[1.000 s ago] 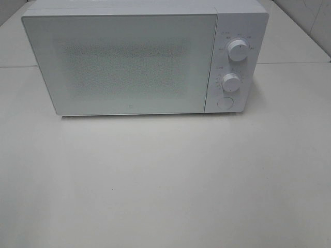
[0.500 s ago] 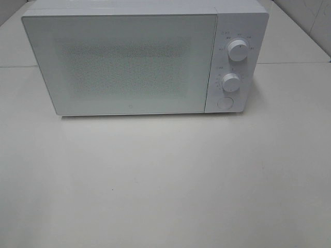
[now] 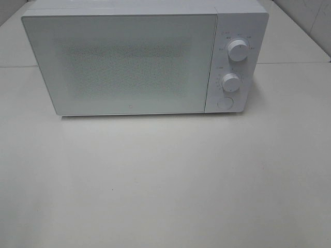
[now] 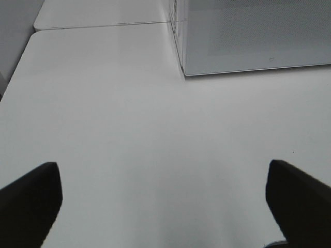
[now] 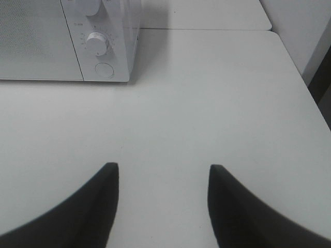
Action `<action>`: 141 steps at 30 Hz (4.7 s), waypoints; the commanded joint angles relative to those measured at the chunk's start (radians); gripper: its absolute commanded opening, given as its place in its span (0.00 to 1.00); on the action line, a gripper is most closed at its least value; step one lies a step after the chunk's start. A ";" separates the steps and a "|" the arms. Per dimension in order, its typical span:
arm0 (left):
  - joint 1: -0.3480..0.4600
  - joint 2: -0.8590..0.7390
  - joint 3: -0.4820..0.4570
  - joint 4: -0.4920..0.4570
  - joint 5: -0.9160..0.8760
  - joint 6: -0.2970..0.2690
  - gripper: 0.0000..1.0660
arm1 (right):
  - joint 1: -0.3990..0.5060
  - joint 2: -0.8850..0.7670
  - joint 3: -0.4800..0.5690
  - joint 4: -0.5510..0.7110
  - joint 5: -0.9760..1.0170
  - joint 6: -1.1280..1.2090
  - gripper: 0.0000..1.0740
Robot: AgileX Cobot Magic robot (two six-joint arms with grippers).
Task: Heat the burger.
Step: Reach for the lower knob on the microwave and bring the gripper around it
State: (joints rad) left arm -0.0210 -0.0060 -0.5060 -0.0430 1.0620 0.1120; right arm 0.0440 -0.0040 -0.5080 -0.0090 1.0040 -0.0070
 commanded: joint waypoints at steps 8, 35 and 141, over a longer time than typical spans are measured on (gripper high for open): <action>-0.002 -0.015 0.001 -0.002 -0.016 -0.006 0.99 | -0.007 -0.030 0.002 -0.005 -0.012 0.007 0.43; -0.002 -0.015 0.001 -0.002 -0.016 -0.006 0.99 | -0.007 0.422 0.014 -0.058 -0.795 -0.002 0.78; -0.002 -0.015 0.001 -0.002 -0.016 -0.006 0.98 | 0.515 2.084 -0.197 0.459 -2.290 -0.179 0.71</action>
State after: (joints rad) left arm -0.0210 -0.0060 -0.5060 -0.0430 1.0620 0.1120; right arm 0.5640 2.0780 -0.6980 0.4550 -1.2140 -0.1690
